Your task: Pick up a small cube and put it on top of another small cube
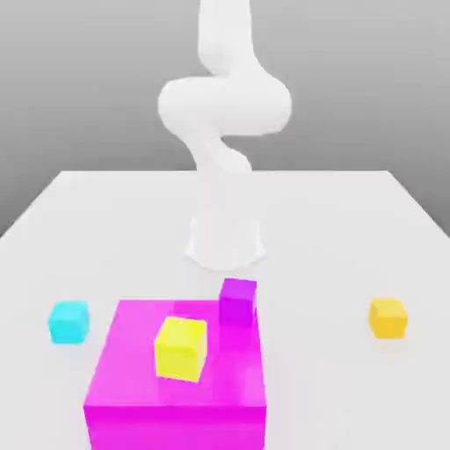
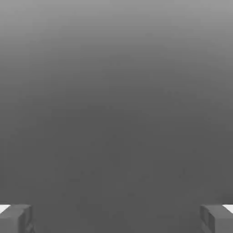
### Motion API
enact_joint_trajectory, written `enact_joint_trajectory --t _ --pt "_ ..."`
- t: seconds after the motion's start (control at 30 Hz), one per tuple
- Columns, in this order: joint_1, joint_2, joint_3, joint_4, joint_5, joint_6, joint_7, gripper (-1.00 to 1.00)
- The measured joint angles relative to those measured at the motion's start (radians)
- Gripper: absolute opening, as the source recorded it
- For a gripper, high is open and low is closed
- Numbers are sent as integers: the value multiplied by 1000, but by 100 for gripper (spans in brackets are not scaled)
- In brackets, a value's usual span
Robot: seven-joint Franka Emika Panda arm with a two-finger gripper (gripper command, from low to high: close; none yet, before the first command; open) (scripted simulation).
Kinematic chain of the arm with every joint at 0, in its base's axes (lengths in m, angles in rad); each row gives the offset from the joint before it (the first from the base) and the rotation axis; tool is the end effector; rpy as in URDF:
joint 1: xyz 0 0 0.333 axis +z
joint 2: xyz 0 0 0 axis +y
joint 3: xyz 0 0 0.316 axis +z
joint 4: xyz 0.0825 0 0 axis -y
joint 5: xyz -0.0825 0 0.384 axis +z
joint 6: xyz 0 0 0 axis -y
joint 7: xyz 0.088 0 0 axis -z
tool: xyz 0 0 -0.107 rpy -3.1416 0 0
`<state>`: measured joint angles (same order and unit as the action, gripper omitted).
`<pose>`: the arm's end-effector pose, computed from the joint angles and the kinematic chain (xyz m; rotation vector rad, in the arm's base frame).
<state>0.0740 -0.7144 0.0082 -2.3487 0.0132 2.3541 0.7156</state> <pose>0.3791 0.0324 0.6613 -2.5676 0.8497 -0.9342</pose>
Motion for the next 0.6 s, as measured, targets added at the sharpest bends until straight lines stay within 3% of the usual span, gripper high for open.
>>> enact_joint_trajectory --t 0.4,0.6 --pt "340 436 99 -242 54 273 -419 0" --pt "468 650 195 -361 24 408 -582 0"
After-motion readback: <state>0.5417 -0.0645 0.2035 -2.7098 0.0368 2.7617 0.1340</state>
